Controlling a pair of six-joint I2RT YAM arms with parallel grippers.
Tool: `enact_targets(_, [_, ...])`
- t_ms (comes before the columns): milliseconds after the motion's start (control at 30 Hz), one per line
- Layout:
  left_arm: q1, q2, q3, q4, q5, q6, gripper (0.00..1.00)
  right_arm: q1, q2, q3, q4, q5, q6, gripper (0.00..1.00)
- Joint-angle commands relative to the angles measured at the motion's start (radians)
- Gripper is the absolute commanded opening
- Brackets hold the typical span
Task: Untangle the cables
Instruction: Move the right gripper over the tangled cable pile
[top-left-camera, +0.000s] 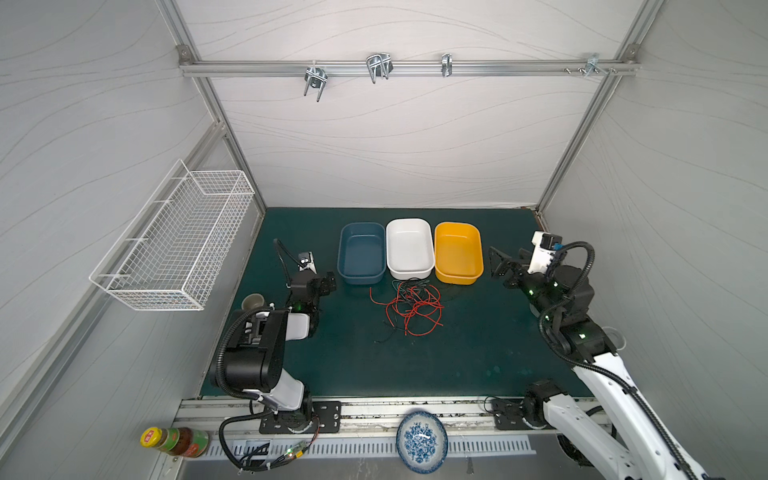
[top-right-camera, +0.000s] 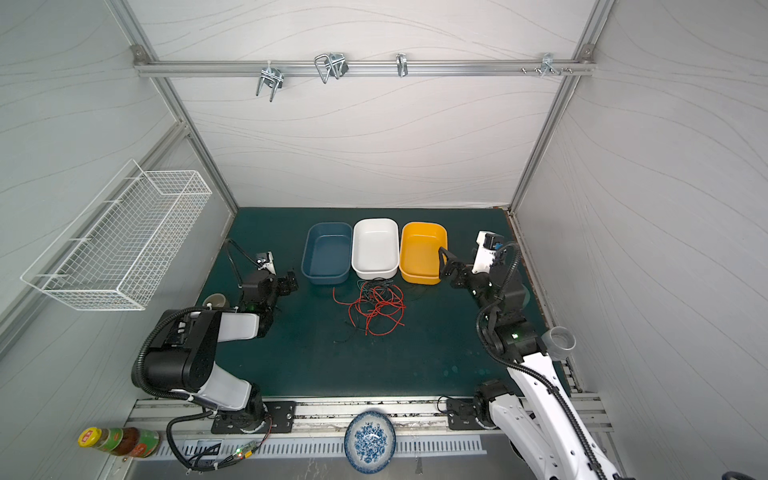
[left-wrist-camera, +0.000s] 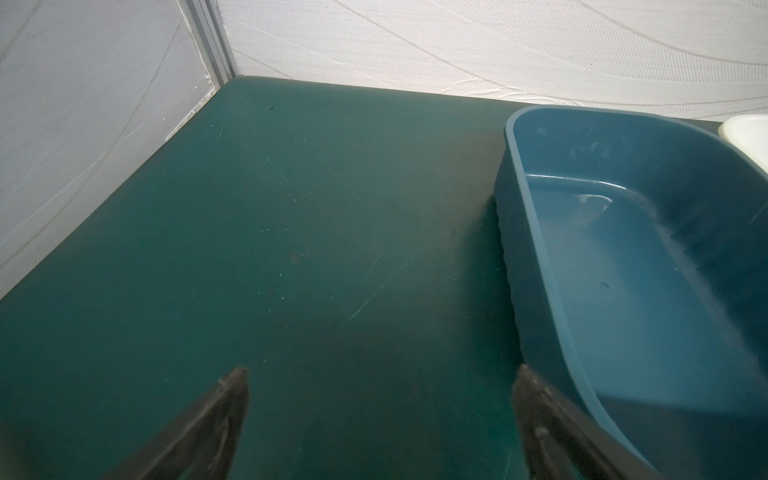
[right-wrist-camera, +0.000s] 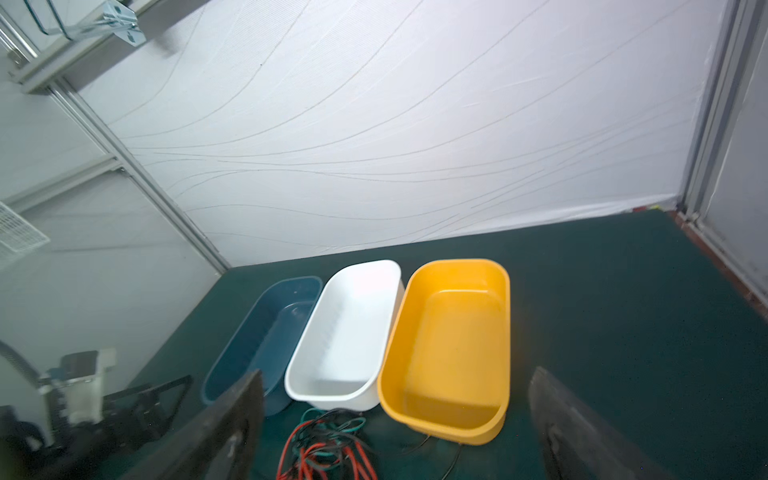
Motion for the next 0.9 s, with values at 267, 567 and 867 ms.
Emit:
enact_targets(267, [-0.006, -0.491, 0.144, -0.628, -0.067, -0.166, 1.0, 0.026, 0.036, -0.042, -0.243, -0.261, 0.201, 0.99])
enact_targets(567, [-0.01, -0.636, 0.401, -1.226, 0.25, -0.446, 1.0, 0.204, 0.245, 0.081, -0.422, -0.132, 0.108, 0.99])
enact_targets(867, [-0.013, -0.831, 0.331, -1.373, 0.328, -0.566, 1.0, 0.253, 0.269, 0.052, -0.41, -0.086, 0.095, 0.99])
